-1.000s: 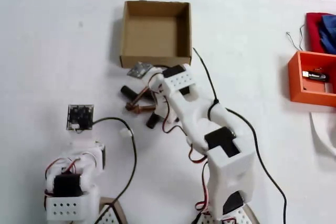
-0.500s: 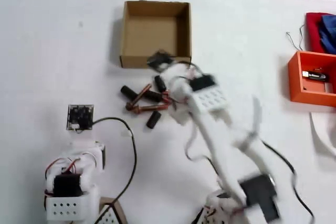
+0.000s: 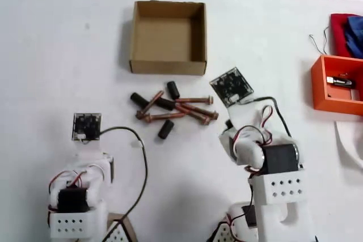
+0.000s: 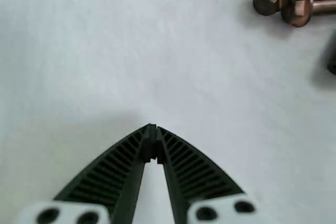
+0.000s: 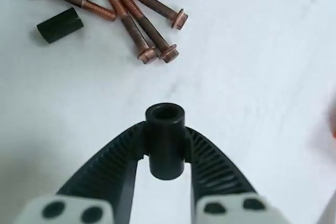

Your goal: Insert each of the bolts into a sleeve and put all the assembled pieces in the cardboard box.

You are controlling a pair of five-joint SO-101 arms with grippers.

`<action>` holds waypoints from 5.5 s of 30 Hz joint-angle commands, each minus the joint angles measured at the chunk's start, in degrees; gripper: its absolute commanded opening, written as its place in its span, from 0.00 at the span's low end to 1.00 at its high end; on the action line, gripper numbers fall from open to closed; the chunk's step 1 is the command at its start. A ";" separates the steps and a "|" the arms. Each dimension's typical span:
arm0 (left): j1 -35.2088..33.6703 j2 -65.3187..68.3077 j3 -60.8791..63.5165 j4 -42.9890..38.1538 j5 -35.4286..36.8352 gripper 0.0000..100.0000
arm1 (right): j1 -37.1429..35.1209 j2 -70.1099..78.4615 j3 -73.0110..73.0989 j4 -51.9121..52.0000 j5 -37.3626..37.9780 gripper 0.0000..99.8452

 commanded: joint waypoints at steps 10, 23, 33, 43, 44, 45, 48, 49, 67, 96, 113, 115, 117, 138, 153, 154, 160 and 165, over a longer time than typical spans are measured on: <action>0.35 -0.79 0.04 -13.36 -0.35 0.03 | 8.04 -1.80 -0.35 0.84 10.02 0.02; -17.85 -0.62 -4.09 -33.76 -20.75 0.03 | 8.04 -3.65 -0.35 1.19 9.93 0.02; 0.00 27.69 -25.80 -28.66 -20.75 0.15 | 11.38 -14.55 -0.26 4.00 9.93 0.02; 19.96 78.77 -63.96 -4.66 -32.44 0.15 | 29.67 -17.10 5.54 -8.13 -3.16 0.02; 20.40 82.20 -66.24 -4.75 -32.70 0.15 | 31.43 -17.10 7.12 -10.59 -4.66 0.02; 20.75 85.36 -67.91 -5.54 -32.70 0.15 | 32.31 -17.10 8.70 -12.53 -5.71 0.02; 20.84 93.98 -71.25 -6.33 -32.88 0.15 | 32.04 -17.10 13.19 -16.04 -7.82 0.02; 20.84 96.79 -72.22 -6.42 -32.97 0.15 | 31.16 -17.10 14.68 -16.92 -8.53 0.02; 21.27 122.81 -90.15 -5.27 -49.05 0.15 | 20.09 -17.36 27.34 -27.91 -9.05 0.02; 24.44 127.03 -113.27 19.60 -52.13 0.03 | 20.09 -17.19 27.69 -27.56 -8.97 0.02; 1.14 97.67 -95.25 27.25 -59.16 0.02 | 19.74 -17.45 36.22 -36.79 -9.14 0.02; -3.16 92.57 -84.18 20.40 -61.63 0.02 | 18.95 -17.54 38.42 -39.43 -9.14 0.02; -6.95 89.05 -73.63 9.76 -62.77 0.02 | 18.15 -17.54 40.09 -41.36 -8.97 0.02; -8.09 104.62 -55.69 -39.91 -63.21 0.09 | 17.36 -17.63 40.53 -41.27 -8.70 0.02; -8.53 104.79 -62.81 -39.91 -57.32 0.26 | 17.36 -17.63 40.53 -41.27 -8.70 0.02; -8.53 104.79 -63.08 -39.91 -56.97 0.26 | 17.36 -17.63 40.53 -41.27 -8.70 0.02; -8.53 104.79 -63.16 -40.00 -57.05 0.26 | 17.36 -17.63 40.53 -41.27 -8.70 0.02; -8.53 103.82 -63.34 -38.24 -53.01 0.26 | 17.36 -17.63 40.53 -41.27 -8.70 0.02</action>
